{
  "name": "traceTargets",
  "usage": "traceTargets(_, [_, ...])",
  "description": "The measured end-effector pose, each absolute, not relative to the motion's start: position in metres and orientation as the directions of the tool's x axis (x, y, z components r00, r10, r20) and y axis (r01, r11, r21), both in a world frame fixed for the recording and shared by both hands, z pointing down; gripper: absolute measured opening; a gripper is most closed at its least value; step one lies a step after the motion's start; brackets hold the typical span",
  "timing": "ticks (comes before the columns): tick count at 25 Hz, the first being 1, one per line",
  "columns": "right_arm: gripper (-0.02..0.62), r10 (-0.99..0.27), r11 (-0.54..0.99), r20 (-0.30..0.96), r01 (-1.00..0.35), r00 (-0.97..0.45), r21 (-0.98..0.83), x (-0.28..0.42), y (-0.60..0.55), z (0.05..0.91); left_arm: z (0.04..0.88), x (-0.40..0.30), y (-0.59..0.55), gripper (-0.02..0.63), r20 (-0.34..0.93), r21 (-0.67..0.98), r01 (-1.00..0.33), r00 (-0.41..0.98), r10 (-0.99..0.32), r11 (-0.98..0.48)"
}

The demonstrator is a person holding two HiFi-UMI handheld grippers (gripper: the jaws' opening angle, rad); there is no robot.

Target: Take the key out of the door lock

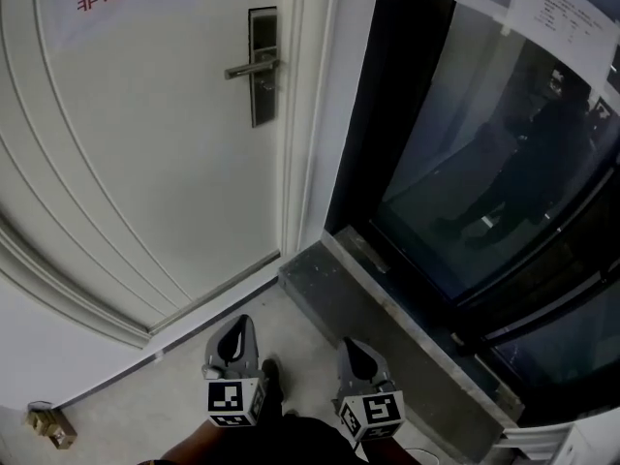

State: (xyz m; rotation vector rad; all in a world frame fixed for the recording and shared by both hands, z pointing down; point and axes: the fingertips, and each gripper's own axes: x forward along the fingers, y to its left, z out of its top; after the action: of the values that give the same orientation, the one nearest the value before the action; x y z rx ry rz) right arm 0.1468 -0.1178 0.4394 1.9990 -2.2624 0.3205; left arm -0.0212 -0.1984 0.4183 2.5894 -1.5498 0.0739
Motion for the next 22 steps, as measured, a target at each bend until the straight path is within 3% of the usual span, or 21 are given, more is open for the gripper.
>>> traceTargets(5, [-0.009, -0.96, 0.102, 0.253, -0.992, -0.118, -0.076, 0.164, -0.182, 0.434, 0.412, -0.006, -0.269, 0.018, 0.07, 0.078, -0.868, 0.496, -0.866, -0.491])
traceTargets(13, [-0.009, -0.966, 0.136, 0.202, -0.98, -0.164, -0.145, 0.162, -0.307, 0.399, 0.375, -0.02, -0.374, 0.018, -0.007, 0.07, -0.868, 0.492, -0.871, -0.491])
traceTargets(22, [-0.009, -0.935, 0.26, 0.17, -0.926, -0.312, -0.272, 0.135, -0.404, 0.37, 0.339, -0.04, -0.437, 0.018, -0.047, 0.046, -0.903, 0.425, -0.904, -0.427])
